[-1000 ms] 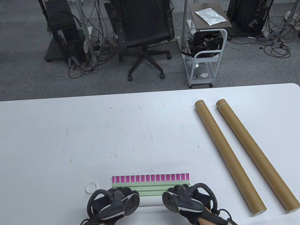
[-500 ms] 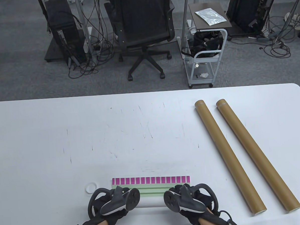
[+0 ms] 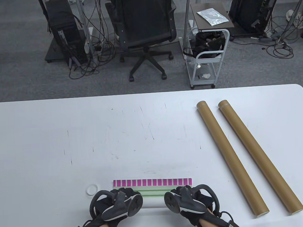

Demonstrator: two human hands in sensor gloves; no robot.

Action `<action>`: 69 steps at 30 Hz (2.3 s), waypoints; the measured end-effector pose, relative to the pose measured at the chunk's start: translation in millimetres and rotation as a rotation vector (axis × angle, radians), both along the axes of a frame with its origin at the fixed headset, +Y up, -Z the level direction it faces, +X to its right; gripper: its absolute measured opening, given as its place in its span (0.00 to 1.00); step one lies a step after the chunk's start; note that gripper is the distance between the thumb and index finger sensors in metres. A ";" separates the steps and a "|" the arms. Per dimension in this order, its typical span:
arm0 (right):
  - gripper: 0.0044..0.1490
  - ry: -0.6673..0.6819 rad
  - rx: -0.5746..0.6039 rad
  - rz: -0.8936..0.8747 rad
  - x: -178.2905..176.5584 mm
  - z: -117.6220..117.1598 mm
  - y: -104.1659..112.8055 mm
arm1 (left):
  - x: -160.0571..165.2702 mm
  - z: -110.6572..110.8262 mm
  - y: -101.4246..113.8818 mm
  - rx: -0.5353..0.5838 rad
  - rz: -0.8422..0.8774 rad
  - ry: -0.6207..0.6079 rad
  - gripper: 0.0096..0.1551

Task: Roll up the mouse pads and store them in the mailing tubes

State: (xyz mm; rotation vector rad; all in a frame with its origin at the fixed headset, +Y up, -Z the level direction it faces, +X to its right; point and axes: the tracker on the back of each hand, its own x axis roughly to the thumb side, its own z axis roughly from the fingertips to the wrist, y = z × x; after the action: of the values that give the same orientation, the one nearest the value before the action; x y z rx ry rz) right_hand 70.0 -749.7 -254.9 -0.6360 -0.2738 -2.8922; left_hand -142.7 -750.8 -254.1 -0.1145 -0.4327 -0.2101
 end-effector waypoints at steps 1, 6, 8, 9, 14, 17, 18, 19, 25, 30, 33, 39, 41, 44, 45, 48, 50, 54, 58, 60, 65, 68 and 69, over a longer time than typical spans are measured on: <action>0.33 0.008 -0.005 -0.007 0.6 0.8 -0.3 | -0.1 1.7 -0.2 -0.004 0.003 -0.002 0.28; 0.34 0.009 0.017 -0.005 2.2 2.1 -0.9 | -0.1 0.9 -1.9 0.003 -0.003 0.015 0.26; 0.36 0.034 0.101 -0.061 3.3 5.2 2.7 | -4.4 -4.9 -3.5 -0.044 0.040 0.035 0.25; 0.37 0.037 0.103 -0.071 3.1 5.7 3.1 | -5.4 -6.4 -3.9 -0.060 0.052 0.042 0.25; 0.33 0.051 0.107 -0.037 -2.4 3.7 -0.6 | -6.6 -8.3 -4.2 -0.086 0.049 0.043 0.25; 0.32 0.041 0.088 -0.061 -0.3 1.2 -1.9 | -6.8 -3.4 -3.5 -0.014 0.011 0.015 0.27; 0.32 0.037 0.086 -0.062 0.3 0.5 -2.6 | -10.0 -3.3 -3.0 0.006 0.025 0.006 0.29; 0.32 0.036 0.082 -0.065 0.6 0.0 -2.9 | -11.7 -4.1 -3.3 -0.004 0.037 0.010 0.29; 0.32 0.033 -0.024 -0.056 0.3 1.4 -1.5 | -13.5 -4.7 -2.9 -0.098 0.073 0.022 0.27; 0.33 0.039 -0.033 -0.080 3.2 2.1 -3.3 | -12.1 -2.8 -3.0 -0.115 0.062 0.021 0.27; 0.34 0.063 0.106 -0.125 3.5 8.5 1.6 | -14.6 -8.2 -5.8 -0.163 0.093 0.049 0.26; 0.31 0.051 0.079 -0.087 -3.4 5.3 1.0 | -13.1 -7.6 -5.9 -0.150 0.060 0.036 0.26; 0.31 0.046 0.065 -0.096 -2.9 3.9 0.3 | -11.4 -3.7 -4.0 -0.085 0.035 0.007 0.27; 0.31 0.041 0.055 -0.097 -2.3 2.0 -1.1 | -10.9 1.1 0.2 0.088 -0.037 -0.041 0.30; 0.31 0.038 0.052 -0.094 -2.4 1.7 -1.8 | -11.4 1.5 0.1 0.089 -0.042 -0.052 0.28; 0.31 0.039 0.045 -0.080 -2.7 1.6 -4.4 | -14.9 -1.5 -3.1 0.003 0.017 -0.021 0.26; 0.31 0.040 0.040 -0.077 -2.2 2.0 -4.2 | -16.2 -4.8 -2.8 -0.053 0.052 0.001 0.26; 0.31 0.033 -0.064 -0.110 -0.7 4.0 -2.2 | -13.1 0.4 -1.2 -0.085 0.032 -0.024 0.25; 0.32 0.037 0.002 -0.115 0.2 8.2 -1.5 | -9.6 1.0 -1.8 -0.067 0.002 -0.023 0.25; 0.34 0.039 0.051 -0.127 -0.9 8.6 2.3 | -10.5 -1.1 -3.1 -0.082 0.009 -0.012 0.25; 0.32 0.045 0.058 -0.094 -4.6 6.8 -1.0 | -11.4 -1.3 -2.1 -0.074 0.018 -0.022 0.25; 0.32 0.031 0.042 -0.105 -3.8 3.5 -2.7 | -2.8 6.3 5.5 -0.028 0.087 -0.070 0.28; 0.32 0.026 0.035 -0.105 -3.5 2.7 -3.2 | 1.2 6.8 4.3 -0.044 0.082 -0.075 0.28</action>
State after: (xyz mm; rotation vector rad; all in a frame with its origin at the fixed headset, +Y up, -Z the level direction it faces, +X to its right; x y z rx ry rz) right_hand 66.5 -752.9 -252.3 -0.7020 -0.1906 -2.9791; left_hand -141.5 -746.4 -247.3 -0.1322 -0.5157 -0.1241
